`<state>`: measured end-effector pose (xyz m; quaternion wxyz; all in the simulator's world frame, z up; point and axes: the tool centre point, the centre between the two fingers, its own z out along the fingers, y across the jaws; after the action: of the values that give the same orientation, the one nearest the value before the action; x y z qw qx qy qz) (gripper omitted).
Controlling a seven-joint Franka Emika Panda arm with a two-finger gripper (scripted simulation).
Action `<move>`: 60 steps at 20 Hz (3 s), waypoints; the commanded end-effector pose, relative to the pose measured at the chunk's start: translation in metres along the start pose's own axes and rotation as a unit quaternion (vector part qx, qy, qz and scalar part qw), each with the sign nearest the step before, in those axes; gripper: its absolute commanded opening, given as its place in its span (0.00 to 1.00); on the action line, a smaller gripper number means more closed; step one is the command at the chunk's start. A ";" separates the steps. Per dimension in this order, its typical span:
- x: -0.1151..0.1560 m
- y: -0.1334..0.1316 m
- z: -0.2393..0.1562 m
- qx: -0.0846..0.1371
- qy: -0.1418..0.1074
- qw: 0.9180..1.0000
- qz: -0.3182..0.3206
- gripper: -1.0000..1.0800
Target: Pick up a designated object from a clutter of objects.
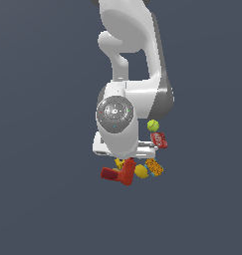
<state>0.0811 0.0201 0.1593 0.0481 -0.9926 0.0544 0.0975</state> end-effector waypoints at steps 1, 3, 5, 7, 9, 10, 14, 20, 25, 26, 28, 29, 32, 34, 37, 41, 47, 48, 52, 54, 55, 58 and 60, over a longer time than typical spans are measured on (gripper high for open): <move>0.007 -0.002 0.021 0.006 -0.014 1.000 0.008 1.00; 0.010 -0.003 0.036 0.009 -0.023 1.000 0.013 1.00; 0.013 -0.004 0.048 0.012 -0.031 0.999 0.017 1.00; 0.016 -0.005 0.059 0.014 -0.037 0.999 0.021 1.00; 0.017 -0.006 0.067 0.016 -0.042 0.999 0.024 1.00; 0.018 -0.006 0.071 0.017 -0.045 0.999 0.025 1.00; 0.019 -0.007 0.079 0.019 -0.050 0.998 0.028 1.00; 0.019 -0.007 0.083 0.019 -0.050 0.998 0.028 1.00; 0.017 -0.007 0.101 0.019 -0.050 0.998 0.028 1.00; 0.016 -0.007 0.105 0.019 -0.050 0.998 0.028 1.00; 0.016 -0.008 0.109 0.019 -0.050 0.998 0.028 1.00; 0.016 -0.008 0.110 0.019 -0.050 0.998 0.028 1.00; 0.016 -0.008 0.110 0.019 -0.050 0.998 0.028 0.00; 0.016 -0.008 0.110 0.019 -0.050 0.998 0.028 0.00; 0.016 -0.008 0.110 0.019 -0.050 0.998 0.028 0.00; 0.020 -0.008 0.099 0.020 -0.042 0.999 0.028 0.00; 0.016 -0.016 0.087 0.020 -0.042 0.999 0.028 0.00; 0.015 -0.019 0.083 0.020 -0.042 0.999 0.028 0.00; 0.009 -0.036 0.058 0.020 -0.043 0.998 0.028 0.00; 0.005 -0.047 0.042 0.020 -0.043 0.998 0.028 0.00; 0.002 -0.053 0.033 0.020 -0.044 0.998 0.028 0.00; -0.005 -0.072 0.005 0.019 -0.044 0.998 0.028 0.00; -0.009 -0.085 -0.014 0.019 -0.045 0.998 0.028 0.00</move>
<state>0.0836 0.0950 0.1639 0.0665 -0.9839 0.0821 0.1439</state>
